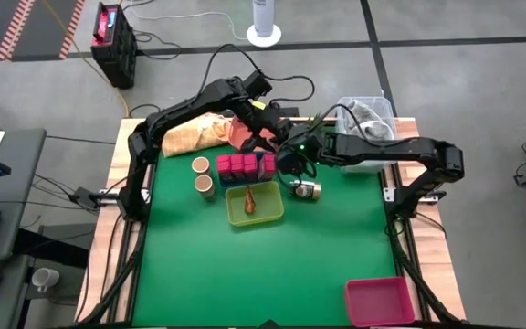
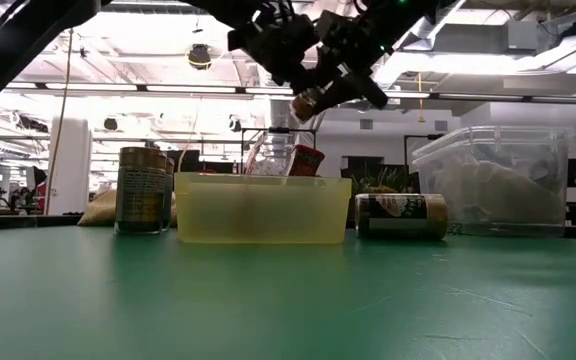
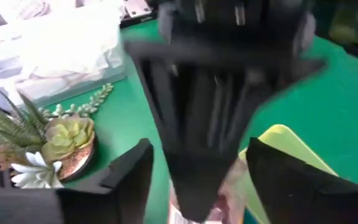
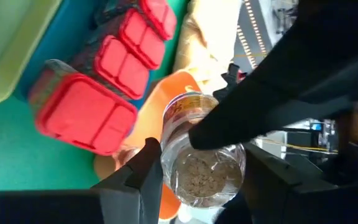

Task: Sort spices by type
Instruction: Put the brown seasoning bottle into the orange bin

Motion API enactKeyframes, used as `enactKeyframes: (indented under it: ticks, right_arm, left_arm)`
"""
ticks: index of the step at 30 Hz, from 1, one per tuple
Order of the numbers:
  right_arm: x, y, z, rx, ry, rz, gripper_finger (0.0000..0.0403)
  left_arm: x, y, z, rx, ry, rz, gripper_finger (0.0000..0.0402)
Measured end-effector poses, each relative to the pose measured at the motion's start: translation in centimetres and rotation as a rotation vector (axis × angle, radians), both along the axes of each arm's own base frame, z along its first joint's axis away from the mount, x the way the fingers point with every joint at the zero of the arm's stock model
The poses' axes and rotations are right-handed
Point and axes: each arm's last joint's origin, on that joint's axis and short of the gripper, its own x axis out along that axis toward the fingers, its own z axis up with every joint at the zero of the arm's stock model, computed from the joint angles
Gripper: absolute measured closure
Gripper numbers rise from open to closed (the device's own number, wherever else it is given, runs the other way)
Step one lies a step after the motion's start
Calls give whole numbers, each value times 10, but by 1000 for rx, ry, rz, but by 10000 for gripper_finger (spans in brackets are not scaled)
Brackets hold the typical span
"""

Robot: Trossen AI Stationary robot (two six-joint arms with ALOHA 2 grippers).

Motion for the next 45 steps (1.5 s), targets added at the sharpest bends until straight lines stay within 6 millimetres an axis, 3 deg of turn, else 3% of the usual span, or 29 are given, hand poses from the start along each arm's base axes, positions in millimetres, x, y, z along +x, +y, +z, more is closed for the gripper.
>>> enactKeyframes:
  ticks: [7,15,20,25,29,37,45]
  right_arm:
    - [-1,0,-2,17,10,-4,208]
    - [-12,2,11,52,-29,-41,208]
    - [-21,-2,23,41,-71,-52,208]
    - [-25,-28,16,166,-81,-64,208]
    - [-19,-56,4,273,-150,-167,208]
    - [19,-99,-6,452,-43,-364,208]
    - [51,-142,-5,652,-17,-478,208]
  left_arm:
    - [-2,-3,3,65,65,89,88]
    - [-31,-3,20,50,162,176,92]
    - [-48,-1,13,10,174,242,101]
    - [-65,-18,1,56,109,336,113]
    - [-82,-45,-6,151,11,475,120]
    - [-119,-94,-12,278,-162,651,123]
    - [-146,-107,-29,243,-219,693,123]
